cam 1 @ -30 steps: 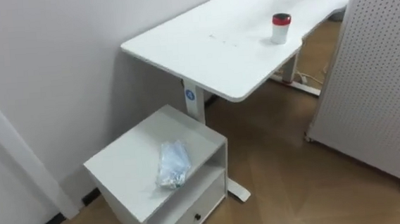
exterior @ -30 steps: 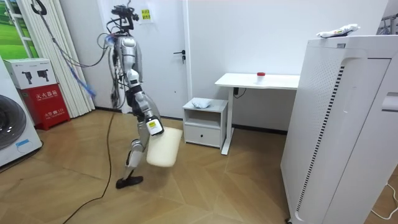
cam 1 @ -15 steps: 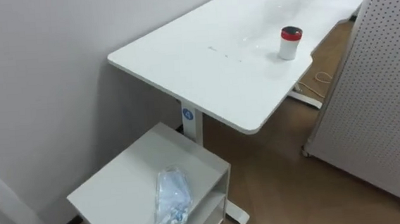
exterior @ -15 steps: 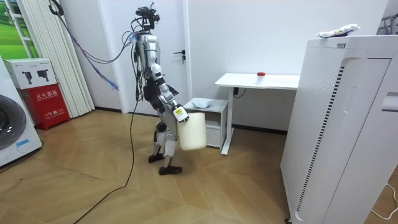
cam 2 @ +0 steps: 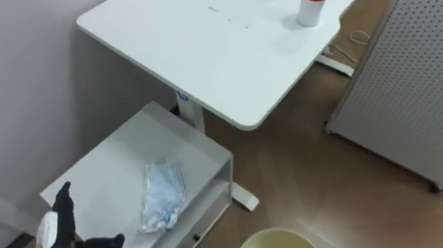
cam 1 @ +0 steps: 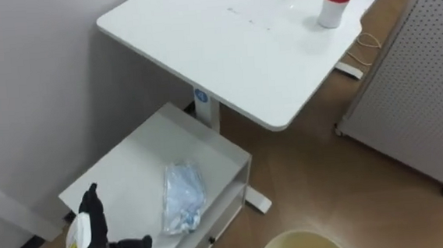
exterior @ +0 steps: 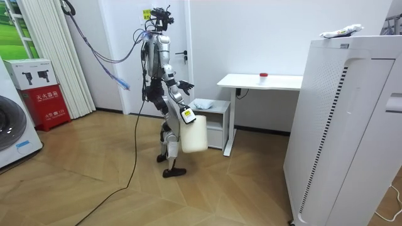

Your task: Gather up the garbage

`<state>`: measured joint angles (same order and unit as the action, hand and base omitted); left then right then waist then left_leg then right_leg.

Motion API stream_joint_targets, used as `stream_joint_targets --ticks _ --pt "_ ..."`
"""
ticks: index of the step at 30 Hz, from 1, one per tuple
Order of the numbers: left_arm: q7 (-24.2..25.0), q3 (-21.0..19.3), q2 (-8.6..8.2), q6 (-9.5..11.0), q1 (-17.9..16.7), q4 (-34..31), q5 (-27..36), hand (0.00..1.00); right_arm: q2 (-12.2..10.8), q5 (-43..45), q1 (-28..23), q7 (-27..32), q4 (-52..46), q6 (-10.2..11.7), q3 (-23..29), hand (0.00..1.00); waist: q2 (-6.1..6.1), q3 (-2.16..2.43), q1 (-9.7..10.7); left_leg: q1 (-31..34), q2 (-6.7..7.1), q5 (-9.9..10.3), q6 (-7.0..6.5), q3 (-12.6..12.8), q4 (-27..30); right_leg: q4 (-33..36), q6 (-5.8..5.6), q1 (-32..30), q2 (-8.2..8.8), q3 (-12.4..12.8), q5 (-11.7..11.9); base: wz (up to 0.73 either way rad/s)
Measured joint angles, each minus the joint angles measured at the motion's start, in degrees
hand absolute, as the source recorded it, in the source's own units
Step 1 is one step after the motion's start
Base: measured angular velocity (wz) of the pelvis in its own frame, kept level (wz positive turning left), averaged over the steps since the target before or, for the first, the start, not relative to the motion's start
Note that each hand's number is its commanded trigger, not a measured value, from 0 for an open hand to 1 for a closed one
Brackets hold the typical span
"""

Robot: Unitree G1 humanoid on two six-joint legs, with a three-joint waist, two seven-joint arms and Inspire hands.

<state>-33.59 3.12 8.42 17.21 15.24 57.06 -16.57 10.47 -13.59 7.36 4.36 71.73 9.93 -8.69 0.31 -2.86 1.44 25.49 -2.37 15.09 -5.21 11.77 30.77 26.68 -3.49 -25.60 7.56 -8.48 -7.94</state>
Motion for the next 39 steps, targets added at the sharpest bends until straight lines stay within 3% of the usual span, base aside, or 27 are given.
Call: stream_joint_targets --ticks 4,8,15,18,25,32,39 --pt "-2.2 0.2 -0.07 0.1 2.3 1.2 0.2 0.0 0.3 -1.1 2.2 0.4 -0.7 0.6 -1.1 1.0 0.21 -0.44 1.1 4.2 -0.44 0.8 -0.21 1.1 2.8 4.5 0.63 -5.5 0.53 0.0 -0.4 -0.17" --pt "-4.6 3.3 1.19 0.3 5.9 2.7 0.9 0.0 1.0 -4.7 3.0 1.0 -2.9 1.4 -4.2 1.0 -0.18 -0.94 1.6 8.8 -1.83 1.8 -0.04 1.8 7.1 8.8 1.5 -10.7 0.32 0.1 -1.0 -0.13" --pt "-6.7 4.5 2.66 0.6 10.2 3.9 2.7 0.0 1.1 -5.4 3.7 2.0 -6.4 2.5 -6.3 1.0 -0.12 -1.29 4.3 15.3 -4.06 2.9 0.85 1.3 13.3 13.2 3.46 -16.7 -0.6 -0.4 -2.4 -0.06" --pt "-7.5 6.1 3.61 0.6 11.6 3.9 2.7 0.0 0.8 -5.7 3.8 2.0 -7.9 2.6 -6.4 1.0 -0.11 -1.35 5.4 17.2 -4.26 3.3 1.19 0.5 15.3 15.5 4.0 -18.5 -0.46 -0.8 -3.5 0.07" --pt "-8.7 8.3 4.37 0.6 13.0 4.9 2.2 0.0 1.2 -6.3 3.9 1.8 -8.7 2.5 -8.3 1.0 0.07 -1.52 6.7 18.1 -5.71 5.2 2.0 0.6 18.1 18.3 4.84 -19.8 -0.9 -0.6 -5.1 -0.06" --pt "-8.7 10.8 6.43 0.6 13.4 5.4 2.3 0.0 1.3 -6.6 3.9 1.9 -9.3 2.6 -9.2 1.0 0.24 -1.69 7.4 19.0 -6.76 6.5 2.61 0.7 19.5 19.3 5.21 -20.9 -1.74 -0.4 -6.2 -0.05" --pt "-8.3 13.7 6.4 0.3 13.9 6.4 2.0 0.0 1.6 -6.6 3.9 1.9 -11.5 2.4 -9.4 1.0 0.47 -1.83 7.7 20.9 -7.0 7.3 2.69 0.5 20.7 20.3 5.18 -22.6 -2.36 -0.3 -6.8 -0.01"
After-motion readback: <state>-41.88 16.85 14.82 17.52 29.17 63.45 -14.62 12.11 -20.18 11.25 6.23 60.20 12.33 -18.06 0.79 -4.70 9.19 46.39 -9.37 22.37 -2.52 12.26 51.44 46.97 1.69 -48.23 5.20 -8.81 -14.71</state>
